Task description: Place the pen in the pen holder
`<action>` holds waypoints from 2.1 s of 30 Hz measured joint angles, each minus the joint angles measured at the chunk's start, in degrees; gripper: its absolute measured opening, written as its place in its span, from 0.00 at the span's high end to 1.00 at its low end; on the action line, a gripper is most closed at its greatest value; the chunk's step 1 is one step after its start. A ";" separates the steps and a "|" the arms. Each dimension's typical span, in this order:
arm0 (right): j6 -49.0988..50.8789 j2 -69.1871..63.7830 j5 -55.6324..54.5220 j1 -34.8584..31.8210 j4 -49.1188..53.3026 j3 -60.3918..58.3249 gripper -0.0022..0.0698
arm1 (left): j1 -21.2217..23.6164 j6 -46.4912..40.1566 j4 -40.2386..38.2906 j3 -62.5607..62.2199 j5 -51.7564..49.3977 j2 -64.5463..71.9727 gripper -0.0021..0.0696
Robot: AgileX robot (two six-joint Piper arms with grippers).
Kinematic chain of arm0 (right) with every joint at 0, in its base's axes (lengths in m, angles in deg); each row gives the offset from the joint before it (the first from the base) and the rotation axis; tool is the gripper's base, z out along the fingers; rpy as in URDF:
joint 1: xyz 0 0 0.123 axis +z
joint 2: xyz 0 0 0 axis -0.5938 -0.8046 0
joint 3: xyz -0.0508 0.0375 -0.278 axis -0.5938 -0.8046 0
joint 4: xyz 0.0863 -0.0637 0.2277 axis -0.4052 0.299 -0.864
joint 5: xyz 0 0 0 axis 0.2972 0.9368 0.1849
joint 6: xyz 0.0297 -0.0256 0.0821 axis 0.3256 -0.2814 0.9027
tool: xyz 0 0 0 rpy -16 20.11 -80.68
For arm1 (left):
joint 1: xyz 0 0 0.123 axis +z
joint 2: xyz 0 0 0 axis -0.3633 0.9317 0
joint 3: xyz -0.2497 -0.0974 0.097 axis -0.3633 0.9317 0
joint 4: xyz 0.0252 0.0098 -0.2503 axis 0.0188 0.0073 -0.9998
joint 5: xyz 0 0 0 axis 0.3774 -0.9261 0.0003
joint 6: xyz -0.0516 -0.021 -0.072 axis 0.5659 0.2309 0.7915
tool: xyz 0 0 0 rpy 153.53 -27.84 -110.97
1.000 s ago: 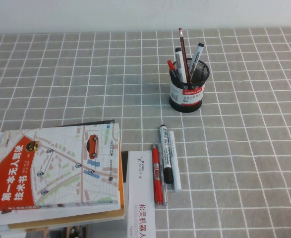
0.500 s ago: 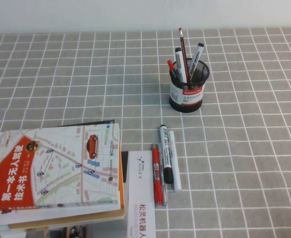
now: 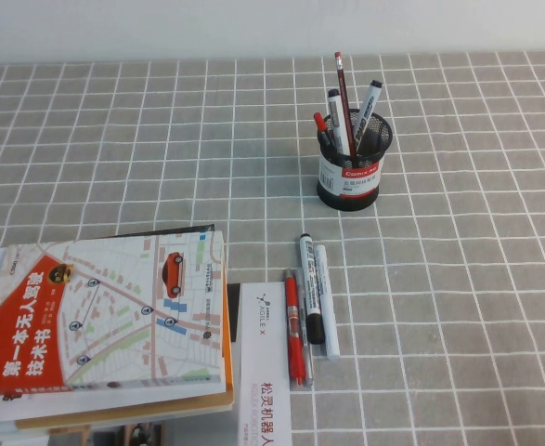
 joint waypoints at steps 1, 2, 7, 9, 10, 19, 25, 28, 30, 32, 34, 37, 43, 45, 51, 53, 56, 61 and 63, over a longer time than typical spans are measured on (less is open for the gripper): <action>0.23 0.00 -1.60 0.00 -6.92 0.00 0.99 | 0.00 0.00 0.00 0.00 0.00 0.00 0.98; 0.51 0.00 -2.97 0.00 -14.16 0.00 0.99 | 0.00 0.00 0.00 0.00 0.00 0.00 0.98; -2.16 0.00 -3.18 0.00 -34.35 0.00 0.99 | 0.00 0.00 0.00 0.00 0.00 0.00 0.98; -6.48 0.00 -1.80 0.00 -36.05 0.00 0.99 | 0.00 0.00 0.00 0.00 0.00 0.00 0.98; -8.25 0.00 -1.06 0.00 -36.46 0.00 0.99 | 0.00 0.00 0.00 0.00 0.00 0.00 0.98; -12.07 0.00 -0.46 0.00 -39.87 0.00 0.99 | 0.00 0.00 0.00 0.00 0.00 0.00 0.98; -18.48 0.00 -0.46 0.00 -36.32 0.00 0.99 | 0.00 0.00 0.00 0.00 0.00 0.00 0.98; -23.85 0.00 -0.34 0.00 -35.18 0.00 0.99 | 0.00 0.00 0.00 0.00 0.00 0.00 0.98; -25.74 0.00 0.04 0.00 -35.06 0.00 0.99 | 0.00 0.00 0.00 0.00 0.00 0.00 0.98; -26.56 0.00 0.17 0.00 -35.06 0.00 0.99 | 0.00 0.00 0.00 0.00 0.00 0.00 0.98; -26.93 0.00 0.28 0.00 -35.06 0.00 0.99 | 0.00 0.00 0.00 0.00 0.00 0.00 0.98; -27.05 0.00 0.28 0.00 -39.02 0.00 0.99 | 0.00 0.00 0.00 0.00 0.00 0.00 0.98; -27.28 0.00 -0.92 0.00 -56.20 0.00 0.99 | 0.00 0.00 0.00 0.00 0.00 0.00 0.98; -27.42 0.00 -1.08 0.00 -57.32 0.00 0.99 | 0.00 0.00 0.00 0.00 0.00 0.00 0.98; -31.37 0.00 2.59 0.00 -57.94 0.00 0.99 | 0.00 0.00 0.00 0.00 0.00 0.00 0.98; -31.76 -0.92 4.51 0.00 -57.51 0.00 0.99 | 0.00 0.00 0.00 0.00 0.00 0.00 0.98; -31.87 -6.71 6.96 0.00 -53.29 2.84 0.99 | 0.00 0.00 0.00 0.00 0.00 0.00 0.98; -31.87 -23.10 16.79 0.00 -37.49 15.93 0.99 | 0.00 0.00 0.00 0.00 0.00 0.00 0.98; -31.87 -31.82 23.96 0.00 -30.23 23.80 0.99 | 0.00 0.00 0.00 0.00 0.00 0.00 0.98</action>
